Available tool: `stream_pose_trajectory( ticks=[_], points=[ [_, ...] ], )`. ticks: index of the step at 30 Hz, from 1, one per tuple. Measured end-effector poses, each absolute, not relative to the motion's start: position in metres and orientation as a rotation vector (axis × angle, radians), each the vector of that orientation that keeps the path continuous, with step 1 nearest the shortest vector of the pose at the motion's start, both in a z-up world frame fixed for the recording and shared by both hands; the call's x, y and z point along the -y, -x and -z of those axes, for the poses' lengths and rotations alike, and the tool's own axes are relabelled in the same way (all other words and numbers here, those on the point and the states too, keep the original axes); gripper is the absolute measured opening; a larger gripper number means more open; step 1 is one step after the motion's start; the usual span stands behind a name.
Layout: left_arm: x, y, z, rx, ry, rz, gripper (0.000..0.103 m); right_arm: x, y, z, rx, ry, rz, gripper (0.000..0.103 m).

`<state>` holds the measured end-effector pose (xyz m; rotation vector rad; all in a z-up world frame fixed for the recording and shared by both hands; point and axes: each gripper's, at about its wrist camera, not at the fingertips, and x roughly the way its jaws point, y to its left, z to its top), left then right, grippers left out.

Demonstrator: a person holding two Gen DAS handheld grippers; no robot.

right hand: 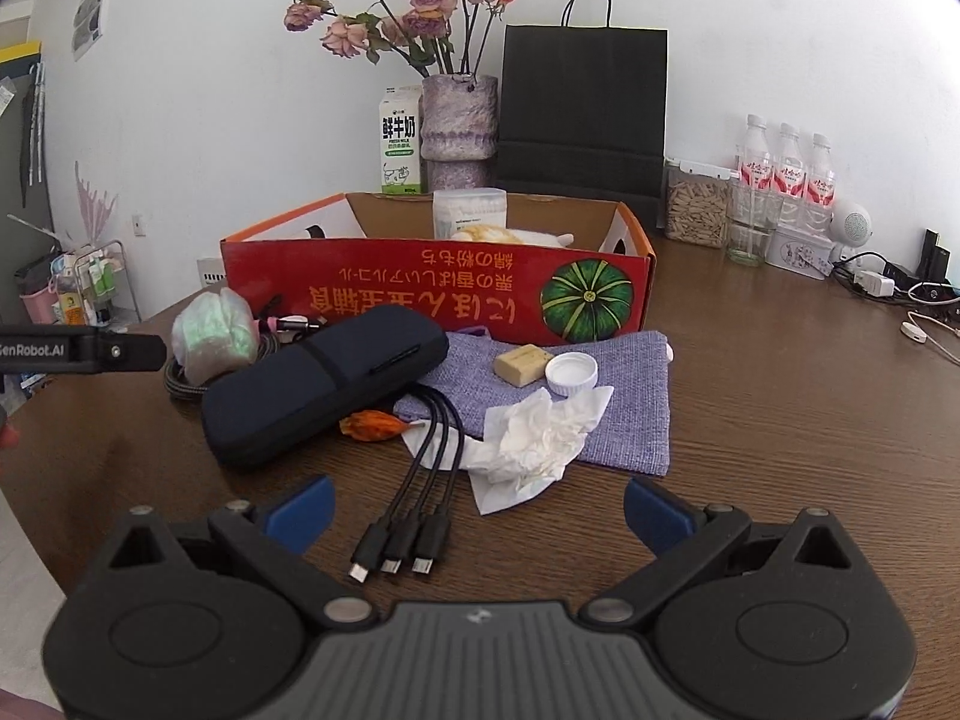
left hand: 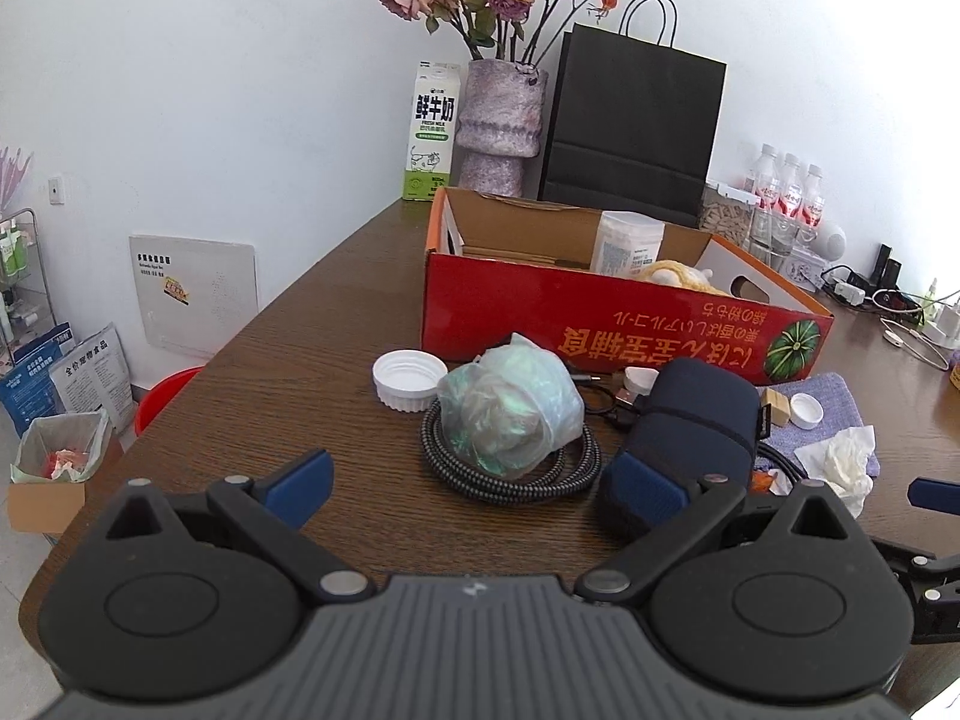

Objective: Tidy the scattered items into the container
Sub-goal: 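Grasp the black charging cables with the right tool while the left tool grasps the navy pouch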

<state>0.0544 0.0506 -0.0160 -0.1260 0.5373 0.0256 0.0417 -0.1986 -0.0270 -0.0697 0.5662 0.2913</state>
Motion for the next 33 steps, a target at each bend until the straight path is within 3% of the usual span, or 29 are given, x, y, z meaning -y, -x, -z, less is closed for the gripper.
stream_pose_trajectory(
  ticks=[8, 14, 19, 26, 30, 33],
  points=[
    [-0.031, -0.059, 0.015, -0.546, 0.095, 0.031, 0.103, 0.198, -0.043, 0.027, -0.567, 0.077, -0.285, 0.101],
    [-0.023, -0.060, 0.018, -0.559, 0.087, 0.049, 0.103, 0.192, -0.042, 0.023, -0.575, 0.095, -0.334, 0.071],
    [-0.024, -0.059, 0.019, -0.562, 0.089, 0.045, 0.103, 0.179, -0.046, 0.024, -0.612, 0.116, -0.369, 0.037],
    [-0.020, -0.059, 0.019, -0.566, 0.086, 0.059, 0.103, 0.171, -0.066, 0.027, -0.663, 0.112, -0.351, 0.037],
    [-0.013, -0.061, 0.018, -0.569, 0.075, 0.079, 0.103, 0.168, -0.073, 0.026, -0.672, 0.130, -0.385, 0.013],
    [-0.007, -0.061, 0.017, -0.570, 0.064, 0.091, 0.103, 0.173, -0.072, 0.025, -0.673, 0.150, -0.392, 0.006]
  ],
)
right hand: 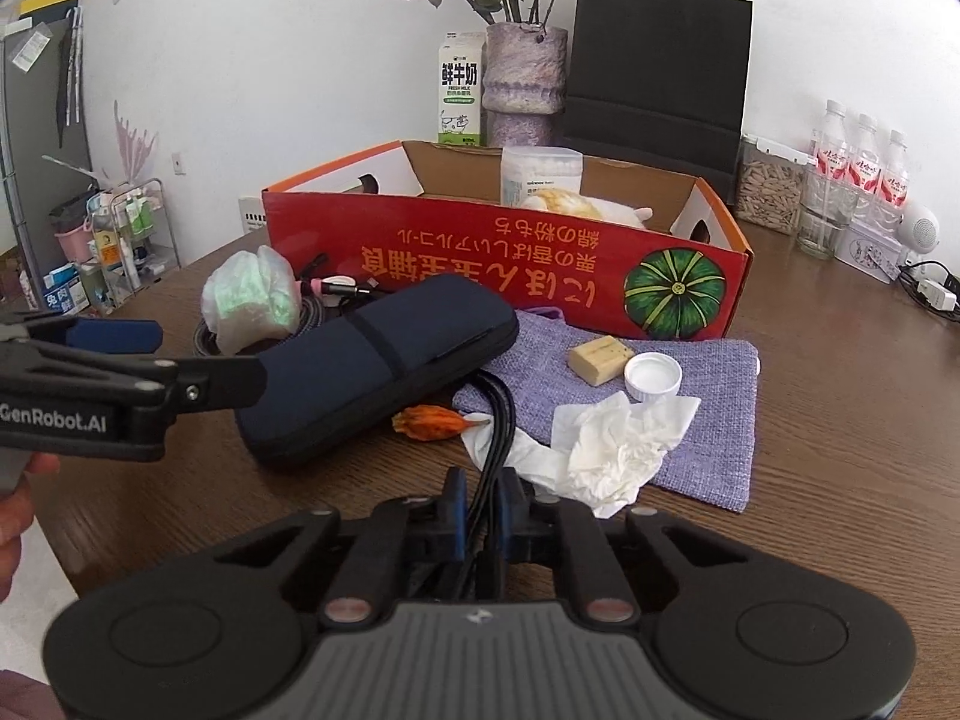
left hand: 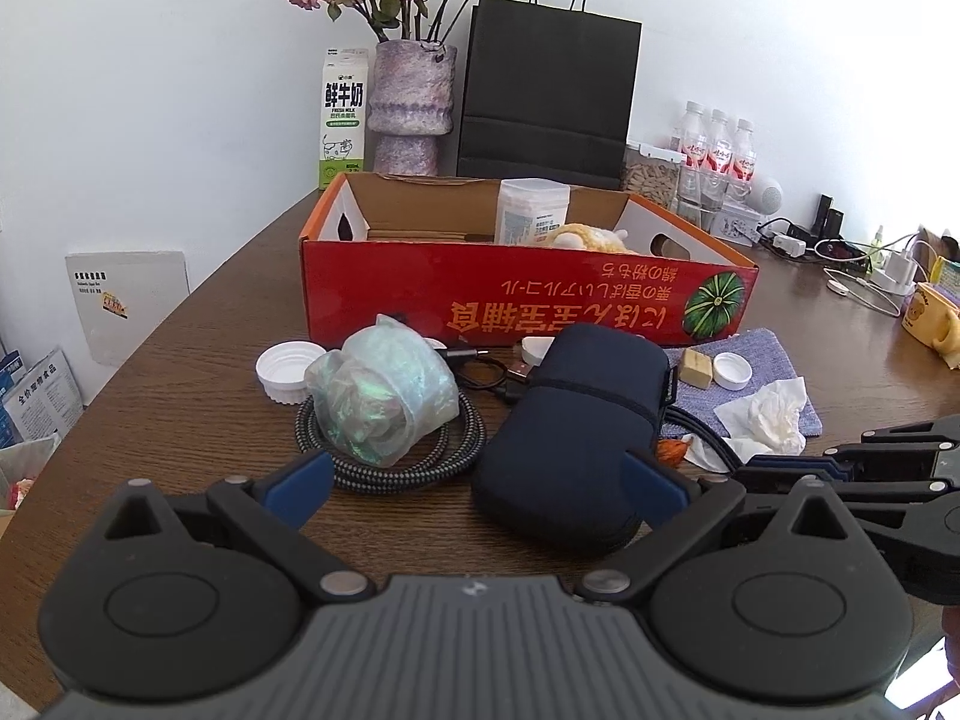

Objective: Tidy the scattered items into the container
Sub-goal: 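Grasp the black charging cables with the right tool while the left tool grasps the navy pouch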

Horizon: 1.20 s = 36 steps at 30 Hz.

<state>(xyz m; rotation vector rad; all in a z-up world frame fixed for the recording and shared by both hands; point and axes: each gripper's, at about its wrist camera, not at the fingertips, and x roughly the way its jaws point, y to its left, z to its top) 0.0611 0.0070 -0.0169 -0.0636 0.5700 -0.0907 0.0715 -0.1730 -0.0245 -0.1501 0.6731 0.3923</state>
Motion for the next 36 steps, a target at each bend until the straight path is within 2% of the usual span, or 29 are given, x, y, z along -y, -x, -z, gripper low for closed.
stream_pose_trajectory(
  ticks=[3, 8, 11, 14, 16, 17, 22, 24, 27, 36],
  points=[
    [-0.001, -0.065, 0.017, -0.577, 0.060, 0.107, 0.103, 0.180, -0.068, 0.019, -0.645, 0.145, -0.387, 0.002],
    [0.013, -0.076, 0.017, -0.594, 0.025, 0.160, 0.103, 0.183, -0.061, 0.006, -0.562, 0.173, -0.375, 0.001],
    [0.022, -0.084, 0.019, -0.599, -0.004, 0.178, 0.103, 0.185, -0.065, 0.006, -0.578, 0.174, -0.380, 0.001],
    [0.027, -0.097, 0.024, -0.633, -0.026, 0.187, 0.103, 0.188, -0.069, 0.009, -0.628, 0.143, -0.404, 0.007],
    [0.028, -0.105, 0.029, -0.662, -0.028, 0.196, 0.103, 0.188, -0.069, 0.013, -0.654, 0.130, -0.419, 0.020],
    [0.027, -0.107, 0.031, -0.672, -0.026, 0.194, 0.103, 0.187, -0.069, 0.016, -0.665, 0.129, -0.424, 0.021],
    [0.024, -0.112, 0.034, -0.656, -0.023, 0.227, 0.100, 0.185, -0.073, 0.023, -0.699, 0.118, -0.416, 0.021],
    [0.025, -0.113, 0.033, -0.661, -0.021, 0.256, 0.090, 0.183, -0.074, 0.023, -0.698, 0.121, -0.420, 0.021],
    [0.028, -0.113, 0.032, -0.661, -0.036, 0.271, 0.086, 0.180, -0.073, 0.024, -0.694, 0.137, -0.427, 0.022],
    [0.031, -0.124, 0.026, -0.660, 0.004, 0.259, 0.087, 0.179, -0.073, 0.022, -0.694, 0.139, -0.430, 0.022]
  ],
)
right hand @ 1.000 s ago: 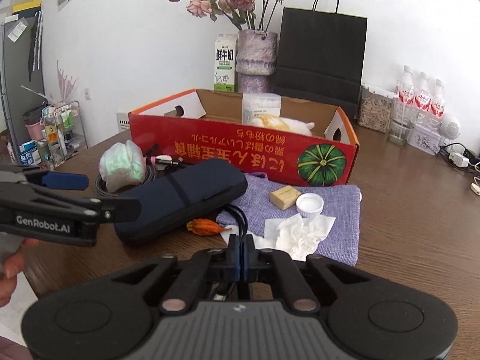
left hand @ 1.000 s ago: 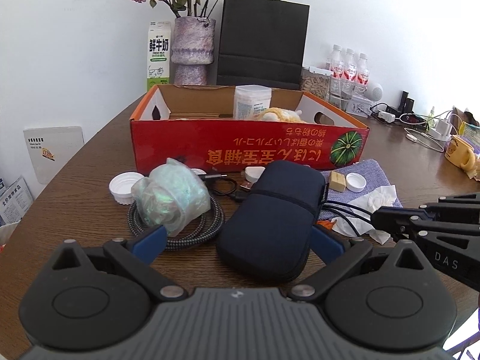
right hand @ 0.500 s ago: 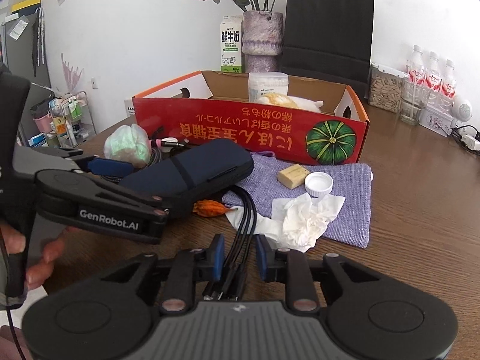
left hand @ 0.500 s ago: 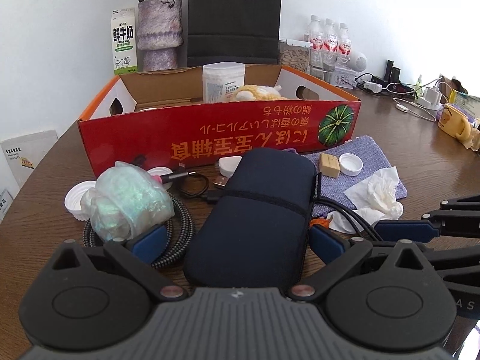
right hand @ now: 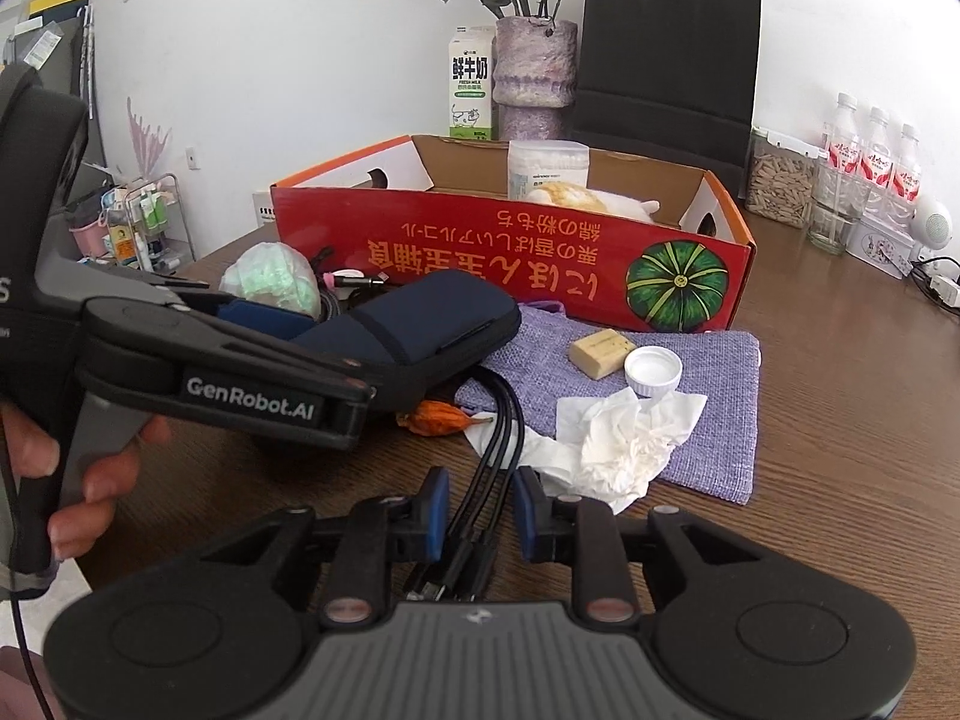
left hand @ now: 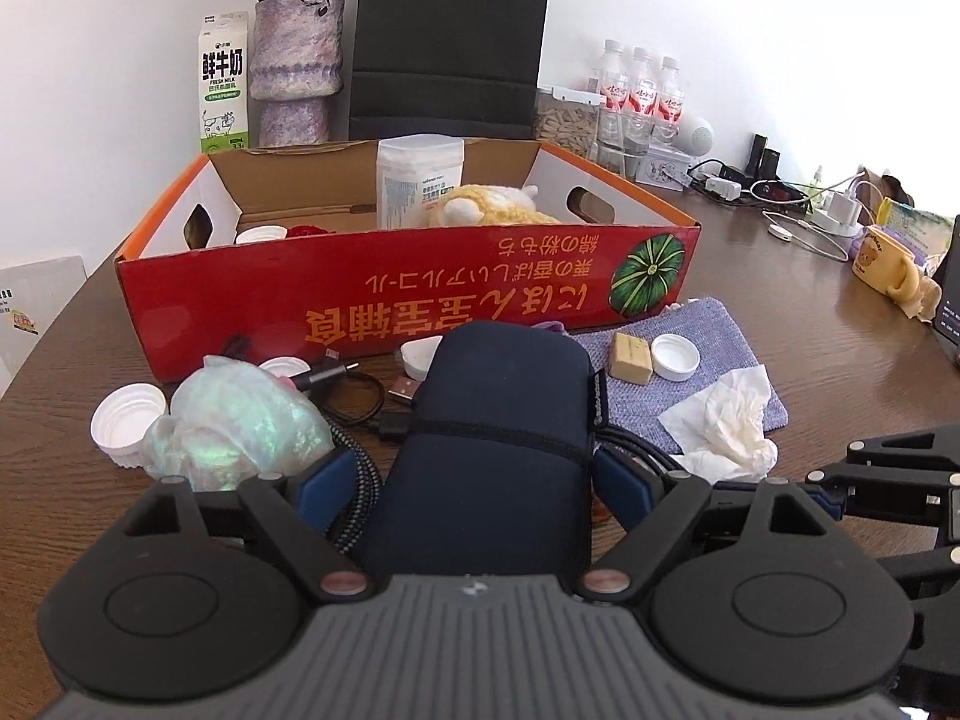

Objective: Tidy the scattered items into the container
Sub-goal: 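Grasp the black charging cables with the right tool while the left tool grasps the navy pouch, then carry the cables and navy pouch into the box and open both tools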

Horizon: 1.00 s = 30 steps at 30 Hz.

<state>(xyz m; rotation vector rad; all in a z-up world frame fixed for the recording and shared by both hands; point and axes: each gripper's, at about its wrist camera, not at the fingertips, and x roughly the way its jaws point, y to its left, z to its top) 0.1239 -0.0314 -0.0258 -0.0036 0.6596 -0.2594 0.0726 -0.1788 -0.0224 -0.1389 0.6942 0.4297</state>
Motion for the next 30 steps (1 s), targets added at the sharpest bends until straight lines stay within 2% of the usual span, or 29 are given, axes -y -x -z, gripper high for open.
stream_pose_trajectory(
  ticks=[2, 5, 8, 9, 13, 30],
  points=[
    [0.034, -0.126, 0.026, -0.667, -0.001, 0.247, 0.085, 0.179, -0.073, 0.023, -0.695, 0.134, -0.426, 0.022],
    [0.041, -0.121, 0.024, -0.651, -0.027, 0.248, 0.065, 0.178, -0.076, 0.023, -0.695, 0.126, -0.421, 0.022],
    [0.039, -0.118, 0.023, -0.648, 0.009, 0.230, 0.060, 0.176, -0.077, 0.023, -0.694, 0.126, -0.418, 0.022],
    [0.037, -0.116, 0.023, -0.647, 0.025, 0.227, 0.059, 0.175, -0.077, 0.023, -0.693, 0.127, -0.417, 0.018],
    [0.033, -0.105, 0.021, -0.629, 0.047, 0.224, 0.059, 0.177, -0.075, 0.023, -0.683, 0.139, -0.412, 0.005],
    [0.021, -0.069, -0.015, -0.466, 0.066, 0.173, 0.059, 0.176, -0.053, -0.011, -0.468, 0.208, -0.378, 0.002]
  ],
)
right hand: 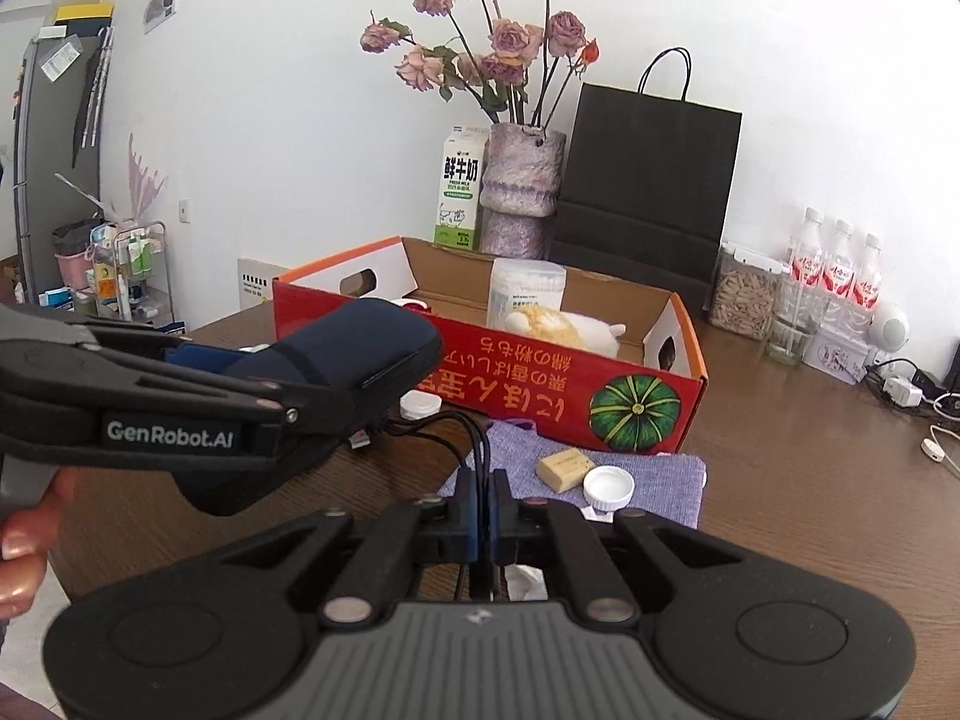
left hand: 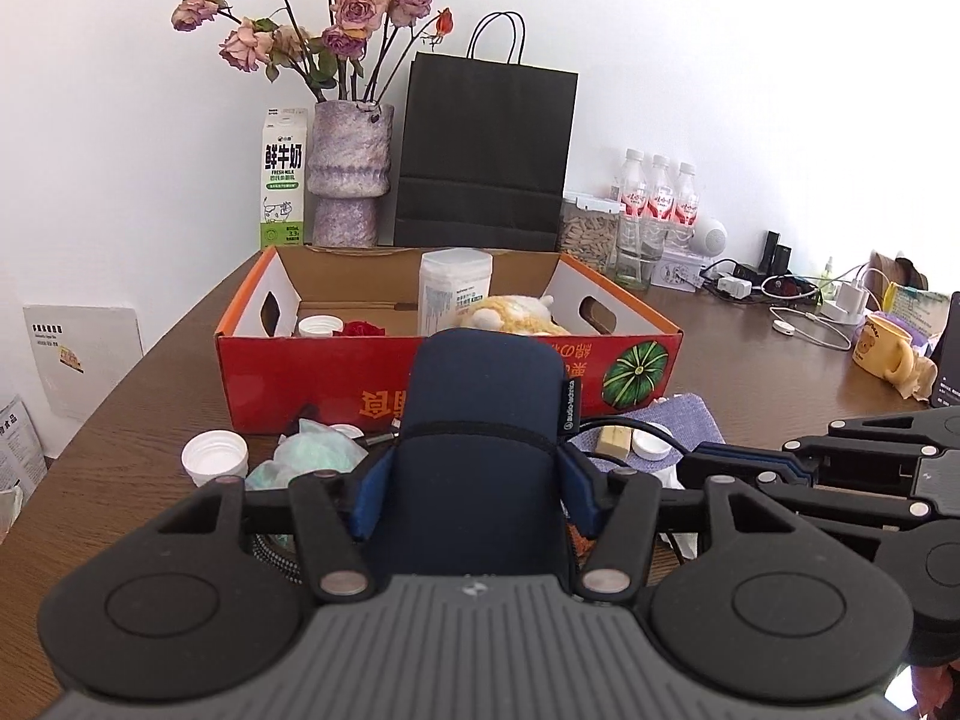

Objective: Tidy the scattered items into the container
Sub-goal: 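Carry the cables and navy pouch into the box and open both tools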

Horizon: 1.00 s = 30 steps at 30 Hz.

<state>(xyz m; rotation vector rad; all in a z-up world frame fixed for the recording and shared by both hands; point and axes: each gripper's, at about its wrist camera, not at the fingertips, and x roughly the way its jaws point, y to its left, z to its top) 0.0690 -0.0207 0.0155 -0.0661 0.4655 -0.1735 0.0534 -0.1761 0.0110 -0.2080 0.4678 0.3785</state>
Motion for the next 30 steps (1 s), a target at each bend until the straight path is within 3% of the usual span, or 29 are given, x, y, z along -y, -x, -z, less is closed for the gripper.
stream_pose_trajectory(
  ticks=[16, 30],
  points=[
    [-0.001, -0.064, -0.048, -0.371, 0.103, 0.133, 0.059, 0.173, -0.052, -0.045, -0.307, 0.279, -0.374, 0.001],
    [-0.021, -0.093, -0.104, -0.229, 0.145, 0.097, 0.059, 0.174, -0.073, -0.120, -0.085, 0.301, -0.302, 0.001]
  ],
)
